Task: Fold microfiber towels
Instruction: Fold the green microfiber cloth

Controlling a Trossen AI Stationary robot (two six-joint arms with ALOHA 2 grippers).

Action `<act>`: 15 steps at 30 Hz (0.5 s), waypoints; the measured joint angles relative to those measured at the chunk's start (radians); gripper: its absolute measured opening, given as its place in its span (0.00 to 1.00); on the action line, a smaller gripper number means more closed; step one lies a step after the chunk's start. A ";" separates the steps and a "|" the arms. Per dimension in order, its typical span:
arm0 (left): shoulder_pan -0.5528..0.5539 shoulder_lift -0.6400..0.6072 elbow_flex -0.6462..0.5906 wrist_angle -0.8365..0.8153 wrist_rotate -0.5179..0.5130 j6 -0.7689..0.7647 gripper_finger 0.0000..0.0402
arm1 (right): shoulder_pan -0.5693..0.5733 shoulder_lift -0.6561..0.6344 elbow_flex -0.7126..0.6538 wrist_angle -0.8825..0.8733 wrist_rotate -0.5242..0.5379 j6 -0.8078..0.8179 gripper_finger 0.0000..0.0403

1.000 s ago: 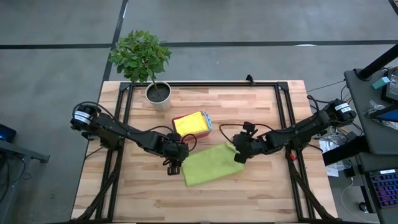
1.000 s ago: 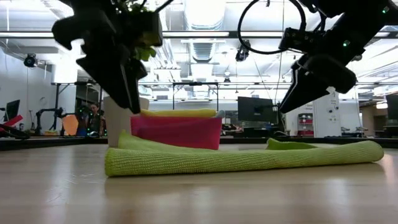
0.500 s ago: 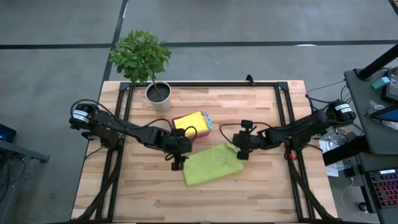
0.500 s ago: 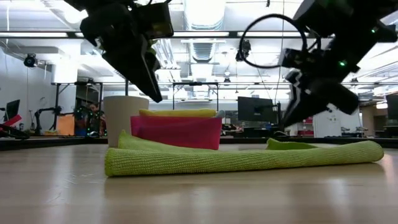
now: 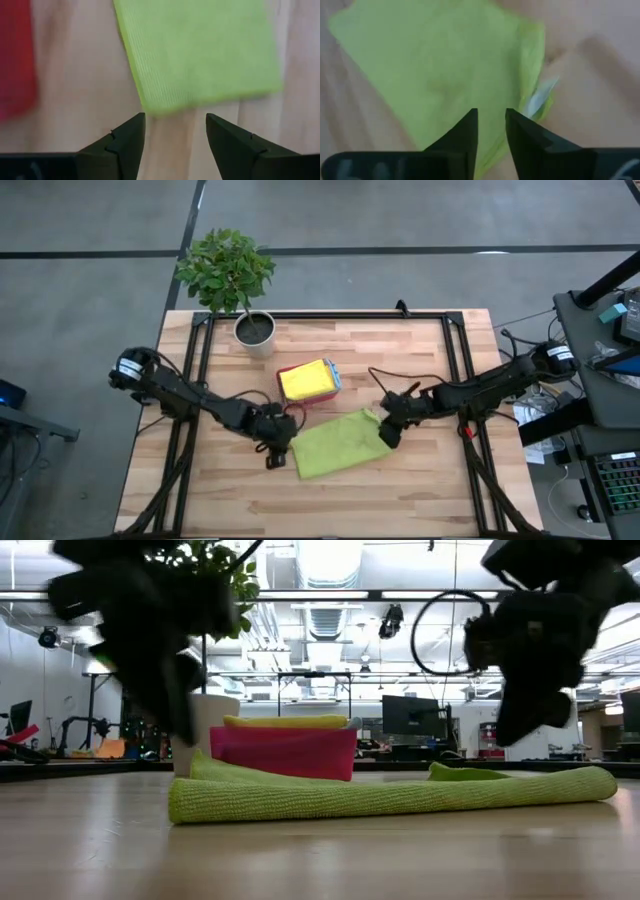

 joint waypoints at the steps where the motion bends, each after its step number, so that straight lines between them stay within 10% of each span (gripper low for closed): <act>1: -0.017 0.000 -0.020 0.000 -0.006 -0.027 0.48 | 0.018 0.002 -0.003 -0.001 -0.009 0.045 0.24; 15: -0.074 0.007 -0.152 0.179 -0.020 -0.152 0.48 | 0.035 0.015 -0.047 -0.004 -0.005 0.249 0.57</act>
